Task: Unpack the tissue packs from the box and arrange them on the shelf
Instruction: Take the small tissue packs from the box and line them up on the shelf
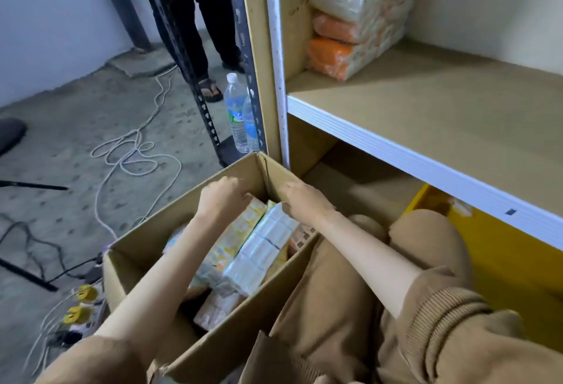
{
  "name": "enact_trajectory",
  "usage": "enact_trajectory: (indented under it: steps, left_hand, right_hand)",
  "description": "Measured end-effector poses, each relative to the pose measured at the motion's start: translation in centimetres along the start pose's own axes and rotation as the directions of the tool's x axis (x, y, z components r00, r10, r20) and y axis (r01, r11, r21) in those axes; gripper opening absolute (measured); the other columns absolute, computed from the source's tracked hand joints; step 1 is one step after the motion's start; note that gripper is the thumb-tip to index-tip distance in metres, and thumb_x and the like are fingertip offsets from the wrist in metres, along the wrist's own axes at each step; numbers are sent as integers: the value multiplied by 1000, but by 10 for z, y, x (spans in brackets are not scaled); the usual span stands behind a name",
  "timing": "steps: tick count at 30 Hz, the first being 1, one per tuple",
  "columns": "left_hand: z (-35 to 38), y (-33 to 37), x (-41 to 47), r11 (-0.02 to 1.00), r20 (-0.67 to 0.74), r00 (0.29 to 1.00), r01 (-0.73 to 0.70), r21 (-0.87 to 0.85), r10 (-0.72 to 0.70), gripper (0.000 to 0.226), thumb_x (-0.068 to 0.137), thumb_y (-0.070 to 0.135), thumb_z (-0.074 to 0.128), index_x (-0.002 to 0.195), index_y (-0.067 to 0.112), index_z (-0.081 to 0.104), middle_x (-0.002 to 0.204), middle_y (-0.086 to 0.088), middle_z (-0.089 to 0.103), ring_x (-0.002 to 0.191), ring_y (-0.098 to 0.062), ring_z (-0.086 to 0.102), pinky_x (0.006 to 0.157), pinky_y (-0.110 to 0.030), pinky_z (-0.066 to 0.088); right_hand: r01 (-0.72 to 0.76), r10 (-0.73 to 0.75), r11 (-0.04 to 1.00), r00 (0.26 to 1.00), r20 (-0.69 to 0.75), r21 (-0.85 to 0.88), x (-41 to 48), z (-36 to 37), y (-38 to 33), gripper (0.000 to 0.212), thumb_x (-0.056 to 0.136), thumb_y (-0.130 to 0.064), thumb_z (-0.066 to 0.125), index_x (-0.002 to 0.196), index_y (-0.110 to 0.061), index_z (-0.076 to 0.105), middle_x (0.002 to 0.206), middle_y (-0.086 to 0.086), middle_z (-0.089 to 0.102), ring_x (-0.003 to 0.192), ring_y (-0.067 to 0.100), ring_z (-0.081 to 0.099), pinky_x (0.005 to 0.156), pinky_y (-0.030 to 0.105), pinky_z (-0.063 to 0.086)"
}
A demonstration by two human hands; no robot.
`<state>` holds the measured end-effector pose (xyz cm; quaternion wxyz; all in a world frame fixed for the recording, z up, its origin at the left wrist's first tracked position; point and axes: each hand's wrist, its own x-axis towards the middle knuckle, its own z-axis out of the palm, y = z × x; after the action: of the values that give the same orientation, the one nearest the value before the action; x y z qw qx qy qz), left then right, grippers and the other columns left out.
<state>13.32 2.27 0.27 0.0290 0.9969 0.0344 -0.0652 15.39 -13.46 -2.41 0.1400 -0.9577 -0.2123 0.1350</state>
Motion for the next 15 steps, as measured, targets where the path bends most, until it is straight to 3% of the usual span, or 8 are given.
enact_trajectory:
  steps: [4,11,15]
  left_hand:
    - [29,-23,-6,1000,61,998,28,-4,-28,33,92,32,49,123,30,59,121,-5,63,110,-30,60,84,-34,50]
    - [60,-45,5,994,135,985,112,-9,-109,32,92,28,51,121,19,60,119,-8,63,109,-31,60,83,-35,50]
    - [71,-56,22,968,270,939,241,-75,-212,43,91,39,53,122,9,57,122,-12,61,109,-32,59,79,-36,47]
  right_hand:
    - [5,-1,1000,994,108,-30,5,24,-8,36,94,-11,44,130,-4,49,139,10,47,126,28,47,98,38,43]
    - [35,-19,996,981,194,-79,29,49,-14,39,93,-7,43,132,-5,46,138,13,48,125,31,49,96,40,47]
    - [62,-41,996,963,267,-69,46,64,-15,39,90,-1,43,128,-4,51,134,15,53,121,32,53,95,44,50]
